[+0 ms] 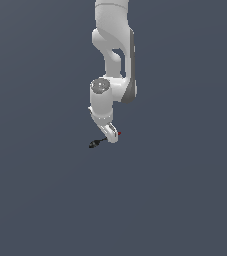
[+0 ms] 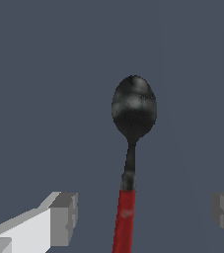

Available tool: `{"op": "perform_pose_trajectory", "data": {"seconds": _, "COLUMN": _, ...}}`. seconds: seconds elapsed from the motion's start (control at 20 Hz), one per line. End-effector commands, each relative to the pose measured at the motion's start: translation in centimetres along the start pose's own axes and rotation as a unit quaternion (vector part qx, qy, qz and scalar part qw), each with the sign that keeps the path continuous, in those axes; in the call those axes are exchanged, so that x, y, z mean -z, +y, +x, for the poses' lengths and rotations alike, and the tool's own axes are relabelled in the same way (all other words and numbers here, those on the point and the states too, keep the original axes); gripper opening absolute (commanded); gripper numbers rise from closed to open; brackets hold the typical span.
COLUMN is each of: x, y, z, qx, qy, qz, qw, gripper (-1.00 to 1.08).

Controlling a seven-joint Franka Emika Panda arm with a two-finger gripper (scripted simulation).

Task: Pick up the object and move it to a goal position.

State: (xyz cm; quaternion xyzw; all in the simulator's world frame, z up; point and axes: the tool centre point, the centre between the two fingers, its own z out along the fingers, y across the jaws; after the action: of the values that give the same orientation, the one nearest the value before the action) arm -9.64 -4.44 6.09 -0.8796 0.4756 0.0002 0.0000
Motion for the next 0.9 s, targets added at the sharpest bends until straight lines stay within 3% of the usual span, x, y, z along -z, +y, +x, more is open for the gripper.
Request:
{"op": "perform_pose_trajectory", "data": {"seconds": 0.0, "x": 0.0, "y": 0.0, "z": 0.0, "qx": 0.000, "qy": 0.000, "qz": 0.000, "qw": 1.0000, "gripper": 1.00}}
{"op": "perform_pose_trajectory", "data": {"seconds": 0.85, "x": -4.9, "y": 0.1, "z": -0.1, "qx": -0.003, "qy": 0.000, "qz": 0.000, "qw": 1.0000, "gripper": 1.00}}
